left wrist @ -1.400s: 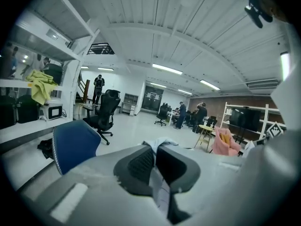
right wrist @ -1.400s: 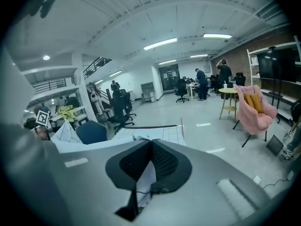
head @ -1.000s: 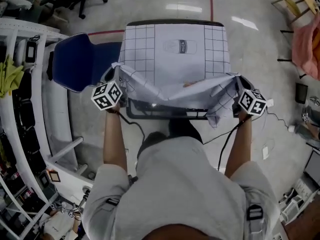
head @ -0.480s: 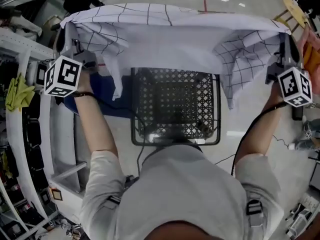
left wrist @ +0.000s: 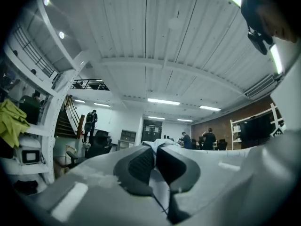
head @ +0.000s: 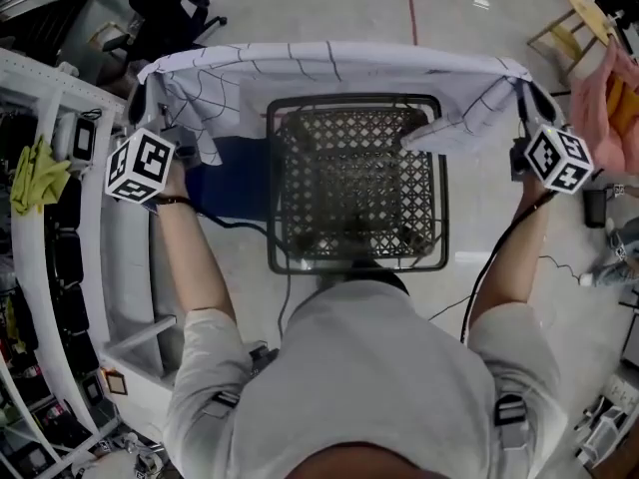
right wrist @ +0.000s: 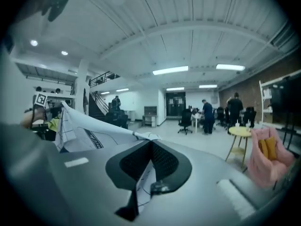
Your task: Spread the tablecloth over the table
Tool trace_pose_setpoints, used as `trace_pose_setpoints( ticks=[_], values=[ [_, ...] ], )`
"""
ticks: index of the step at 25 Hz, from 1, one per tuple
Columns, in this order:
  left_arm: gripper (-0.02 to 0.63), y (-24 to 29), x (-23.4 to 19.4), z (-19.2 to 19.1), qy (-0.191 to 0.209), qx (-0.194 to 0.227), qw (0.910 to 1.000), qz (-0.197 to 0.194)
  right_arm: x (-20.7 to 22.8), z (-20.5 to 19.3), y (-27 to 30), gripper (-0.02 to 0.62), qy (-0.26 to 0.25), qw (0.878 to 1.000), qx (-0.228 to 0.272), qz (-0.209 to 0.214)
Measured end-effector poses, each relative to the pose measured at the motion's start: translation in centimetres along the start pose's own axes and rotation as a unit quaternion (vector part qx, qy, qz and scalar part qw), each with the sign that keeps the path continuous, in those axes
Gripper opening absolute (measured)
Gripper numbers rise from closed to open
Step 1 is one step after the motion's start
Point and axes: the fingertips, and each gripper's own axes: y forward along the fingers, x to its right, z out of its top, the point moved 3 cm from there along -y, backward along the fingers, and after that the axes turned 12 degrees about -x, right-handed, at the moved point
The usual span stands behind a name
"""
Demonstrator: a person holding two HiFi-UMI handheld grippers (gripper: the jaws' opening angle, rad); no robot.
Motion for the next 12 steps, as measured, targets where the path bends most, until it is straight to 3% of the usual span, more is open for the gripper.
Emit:
trace_pose_setpoints(
  ticks=[3, 6, 12],
  values=[
    [0.026, -1.2, -0.6, -4.1, -0.005, -0.042, 0.9991, 0.004, -0.4, -6.5, 1.9, 0.008, 0.066, 0.992, -0.098, 0.050],
    [0.026, -3.1, -0.9, -7.2, 0.003, -0.069, 0.9976, 0.002, -1.2, -11.1, 2.7, 0.008, 0.067, 0.982, -0.170, 0.058],
    [0.026, -8.2, -3.0, -13.7, -0.015, -0.117, 0.9930, 0.013, -4.9, -17.4, -0.4, 0.008, 0.070, 0.976, -0.201, 0.045]
  ],
)
